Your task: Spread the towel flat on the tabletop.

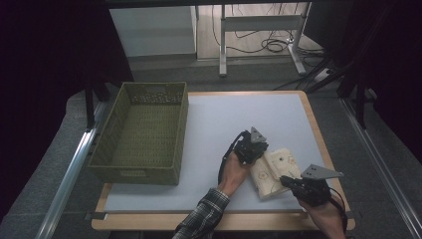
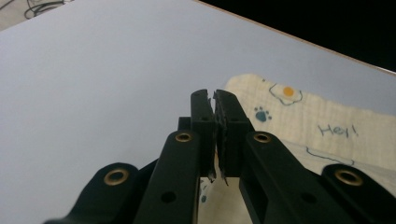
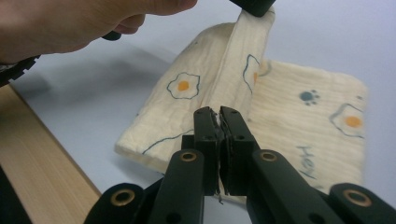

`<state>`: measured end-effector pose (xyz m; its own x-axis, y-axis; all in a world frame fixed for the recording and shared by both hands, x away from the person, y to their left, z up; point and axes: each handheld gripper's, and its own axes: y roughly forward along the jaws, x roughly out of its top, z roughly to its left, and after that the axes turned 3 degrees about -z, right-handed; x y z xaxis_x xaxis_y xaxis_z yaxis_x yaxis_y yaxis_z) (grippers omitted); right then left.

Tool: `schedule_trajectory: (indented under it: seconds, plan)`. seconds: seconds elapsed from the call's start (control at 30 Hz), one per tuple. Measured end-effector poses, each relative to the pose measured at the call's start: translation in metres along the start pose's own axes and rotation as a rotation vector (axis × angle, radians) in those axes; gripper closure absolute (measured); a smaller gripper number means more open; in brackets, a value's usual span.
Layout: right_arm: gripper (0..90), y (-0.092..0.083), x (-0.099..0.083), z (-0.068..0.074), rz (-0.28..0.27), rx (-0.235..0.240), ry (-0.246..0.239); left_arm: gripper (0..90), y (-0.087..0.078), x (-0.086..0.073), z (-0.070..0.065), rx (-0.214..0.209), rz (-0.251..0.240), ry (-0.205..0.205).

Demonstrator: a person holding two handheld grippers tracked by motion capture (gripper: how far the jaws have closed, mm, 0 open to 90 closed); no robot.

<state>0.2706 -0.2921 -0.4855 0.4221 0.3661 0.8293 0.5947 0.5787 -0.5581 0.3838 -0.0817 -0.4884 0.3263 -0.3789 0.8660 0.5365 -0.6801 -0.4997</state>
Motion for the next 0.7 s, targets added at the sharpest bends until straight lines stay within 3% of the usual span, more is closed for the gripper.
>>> schedule_trajectory:
  seconds: [0.37,0.7]
  plan:
    - [86.5,-0.01,-0.008,-0.024,0.002,-0.052,0.042,86.8,0.026,0.02,-0.011,-0.006,0.023,0.038]
    - [86.4,-0.003,-0.019,-0.036,0.03,-0.09,0.061,86.4,0.052,0.021,-0.014,0.005,0.08,0.047]
